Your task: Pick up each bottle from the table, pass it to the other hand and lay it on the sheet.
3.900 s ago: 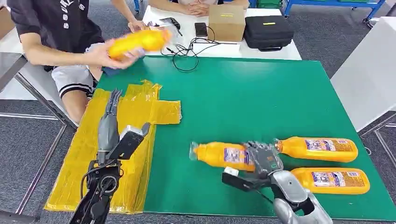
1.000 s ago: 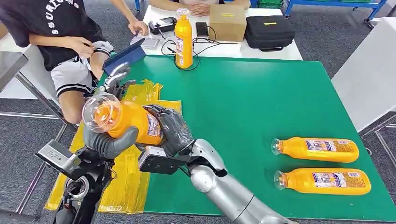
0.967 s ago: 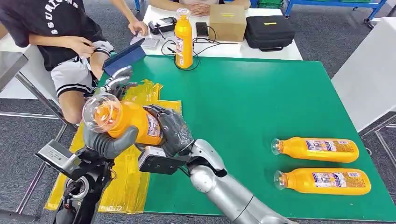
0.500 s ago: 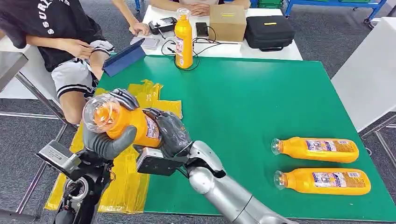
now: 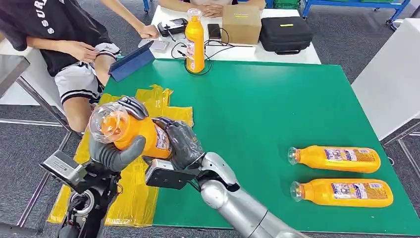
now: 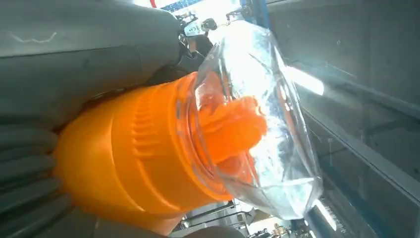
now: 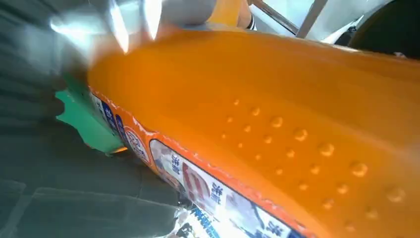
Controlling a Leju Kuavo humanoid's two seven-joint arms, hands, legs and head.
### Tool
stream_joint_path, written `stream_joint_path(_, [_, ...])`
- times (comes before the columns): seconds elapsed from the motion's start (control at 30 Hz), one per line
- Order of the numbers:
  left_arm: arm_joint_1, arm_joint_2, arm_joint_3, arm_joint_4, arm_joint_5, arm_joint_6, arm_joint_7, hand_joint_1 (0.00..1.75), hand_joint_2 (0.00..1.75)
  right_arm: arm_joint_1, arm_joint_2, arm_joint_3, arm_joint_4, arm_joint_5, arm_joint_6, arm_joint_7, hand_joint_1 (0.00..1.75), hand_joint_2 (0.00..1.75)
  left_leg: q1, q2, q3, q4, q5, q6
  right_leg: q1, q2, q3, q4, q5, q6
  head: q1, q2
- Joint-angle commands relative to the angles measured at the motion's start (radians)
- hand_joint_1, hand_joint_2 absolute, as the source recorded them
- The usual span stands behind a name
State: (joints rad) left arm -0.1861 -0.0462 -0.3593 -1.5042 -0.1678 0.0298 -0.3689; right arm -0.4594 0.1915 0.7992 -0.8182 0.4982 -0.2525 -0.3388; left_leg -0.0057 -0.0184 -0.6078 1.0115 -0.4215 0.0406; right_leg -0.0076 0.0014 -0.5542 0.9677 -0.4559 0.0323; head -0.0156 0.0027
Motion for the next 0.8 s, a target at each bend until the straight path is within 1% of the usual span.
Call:
stream_joint_path(0.03, [-0.043, 0.002, 0.023, 0.068, 0.003, 0.010, 0.019, 1.75, 1.75, 0.007, -0.043, 0.092, -0.052, 0.038, -0.020, 0.000, 1.43, 1.75, 0.001, 0.001, 0.007, -0.002, -0.002, -0.003, 0.001, -0.001, 0.007, -0.003, -0.002, -0.001, 0.000, 0.000])
stream_joint_path(0.07, [-0.035, 0.004, 0.029, 0.065, 0.005, 0.021, 0.021, 1.75, 1.75, 0.024, -0.065, 0.073, -0.094, 0.060, -0.042, 0.020, 0.00, 1.75, 0.001, 0.000, 0.006, -0.002, -0.002, -0.002, 0.001, -0.001, 0.006, -0.003, -0.002, -0.001, 0.000, 0.000])
stream_joint_path(0.1, [-0.022, 0.010, 0.033, 0.060, -0.001, 0.037, 0.021, 1.75, 1.75, 0.046, -0.095, 0.052, -0.153, 0.089, -0.049, 0.048, 0.00, 1.75, 0.001, 0.000, 0.003, -0.001, -0.001, -0.002, 0.001, -0.001, 0.004, -0.002, -0.001, -0.001, 0.000, 0.000])
stream_joint_path(0.13, [-0.014, 0.015, 0.036, 0.058, -0.005, 0.046, 0.021, 1.75, 1.75, 0.066, -0.121, 0.032, -0.208, 0.102, -0.044, 0.061, 0.00, 1.75, 0.001, 0.000, 0.006, -0.002, -0.002, -0.002, 0.001, -0.002, 0.007, -0.003, -0.002, -0.001, 0.000, 0.000])
stream_joint_path(0.2, [0.009, 0.022, 0.048, 0.054, -0.041, 0.096, 0.018, 1.75, 1.75, 0.125, -0.174, -0.037, -0.339, 0.126, -0.036, 0.095, 0.00, 1.75, 0.000, -0.001, 0.004, -0.002, -0.001, -0.001, 0.000, -0.002, 0.004, -0.002, -0.001, 0.000, 0.000, 0.000])
stream_joint_path(0.23, [0.024, 0.019, 0.061, 0.054, -0.089, 0.146, 0.023, 1.75, 1.75, 0.174, -0.206, -0.098, -0.430, 0.153, -0.046, 0.120, 0.00, 1.75, 0.001, -0.002, 0.007, -0.003, -0.002, -0.002, 0.001, -0.003, 0.009, -0.004, -0.002, -0.001, 0.000, 0.000])
stream_joint_path(0.3, [0.045, 0.017, 0.074, 0.052, -0.116, 0.170, 0.025, 1.75, 1.75, 0.241, -0.253, -0.198, -0.557, 0.165, -0.052, 0.134, 0.00, 1.75, 0.000, -0.003, 0.002, -0.002, -0.001, -0.001, 0.000, -0.003, 0.003, -0.002, -0.001, 0.000, 0.000, 0.000])
stream_joint_path(0.33, [0.050, 0.015, 0.079, 0.052, -0.142, 0.194, 0.028, 1.75, 1.75, 0.261, -0.269, -0.230, -0.588, 0.167, -0.055, 0.137, 0.00, 1.75, 0.000, -0.004, 0.006, -0.003, -0.002, -0.002, 0.000, -0.006, 0.008, -0.004, -0.003, 0.000, 0.000, 0.000])
stream_joint_path(0.4, [0.064, 0.008, 0.088, 0.043, -0.173, 0.219, 0.032, 1.75, 1.75, 0.298, -0.300, -0.290, -0.637, 0.174, -0.073, 0.144, 0.00, 1.75, 0.000, -0.005, 0.001, -0.001, -0.001, -0.001, 0.000, -0.005, 0.003, -0.002, -0.001, 0.000, 0.000, 0.000])
stream_joint_path(0.43, [0.077, 0.005, 0.089, 0.032, -0.214, 0.244, 0.037, 1.75, 1.75, 0.333, -0.310, -0.336, -0.666, 0.168, -0.082, 0.142, 0.00, 1.75, 0.000, -0.005, 0.004, -0.002, -0.002, -0.001, 0.000, -0.005, 0.006, -0.003, -0.003, 0.000, 0.000, 0.000])
stream_joint_path(0.5, [0.087, -0.001, 0.086, 0.030, -0.366, 0.344, 0.070, 1.75, 1.75, 0.388, -0.313, -0.398, -0.712, 0.167, -0.100, 0.127, 0.00, 1.75, -0.001, -0.005, 0.001, -0.001, -0.001, -0.001, -0.001, -0.005, 0.003, -0.003, -0.002, 0.000, 0.000, 0.000])
stream_joint_path(0.53, [0.089, -0.004, 0.084, 0.031, -0.410, 0.367, 0.085, 1.75, 1.75, 0.408, -0.306, -0.418, -0.733, 0.172, -0.104, 0.124, 0.00, 1.75, -0.001, -0.006, 0.004, -0.002, -0.002, -0.001, -0.001, -0.007, 0.007, -0.004, -0.003, 0.000, 0.000, 0.000])
stream_joint_path(0.57, [0.092, -0.004, 0.080, 0.032, -0.443, 0.381, 0.097, 1.75, 1.75, 0.425, -0.302, -0.432, -0.753, 0.178, -0.108, 0.120, 0.00, 1.75, -0.002, -0.005, 0.002, -0.001, -0.001, -0.001, -0.002, -0.005, 0.003, -0.002, -0.002, 0.000, 0.000, 0.000])
stream_joint_path(0.6, [0.095, -0.004, 0.077, 0.035, -0.461, 0.383, 0.102, 1.75, 1.75, 0.436, -0.299, -0.443, -0.770, 0.184, -0.111, 0.121, 0.00, 1.75, -0.001, -0.006, 0.004, -0.002, -0.002, -0.002, -0.002, -0.006, 0.007, -0.003, -0.003, -0.001, 0.000, 0.000])
stream_joint_path(0.67, [0.103, -0.003, 0.065, 0.043, -0.553, 0.398, 0.129, 1.75, 1.75, 0.464, -0.292, -0.477, -0.817, 0.213, -0.105, 0.140, 0.00, 1.75, -0.002, -0.003, 0.002, -0.001, -0.002, -0.001, -0.002, -0.004, 0.003, -0.002, -0.002, -0.001, 0.000, 0.000])
stream_joint_path(0.7, [0.103, -0.004, 0.058, 0.055, -0.635, 0.389, 0.163, 1.75, 1.75, 0.479, -0.290, -0.504, -0.845, 0.228, -0.093, 0.152, 0.00, 1.75, -0.001, -0.003, 0.005, -0.002, -0.003, -0.002, -0.002, -0.004, 0.006, -0.003, -0.003, -0.001, 0.000, 0.000])
stream_joint_path(0.77, [0.093, -0.006, 0.044, 0.094, -0.765, 0.362, 0.206, 1.75, 1.75, 0.503, -0.293, -0.550, -0.878, 0.261, -0.084, 0.172, 0.00, 1.75, -0.002, -0.004, 0.002, -0.001, -0.002, -0.001, -0.002, -0.004, 0.003, -0.002, -0.002, -0.001, 0.000, 0.000])
stream_joint_path(0.8, [0.085, -0.011, 0.039, 0.123, -0.822, 0.351, 0.223, 1.75, 1.75, 0.518, -0.291, -0.576, -0.894, 0.286, -0.086, 0.182, 0.00, 1.75, -0.002, -0.005, 0.005, -0.002, -0.002, -0.002, -0.002, -0.005, 0.006, -0.003, -0.003, -0.001, 0.000, 0.000])
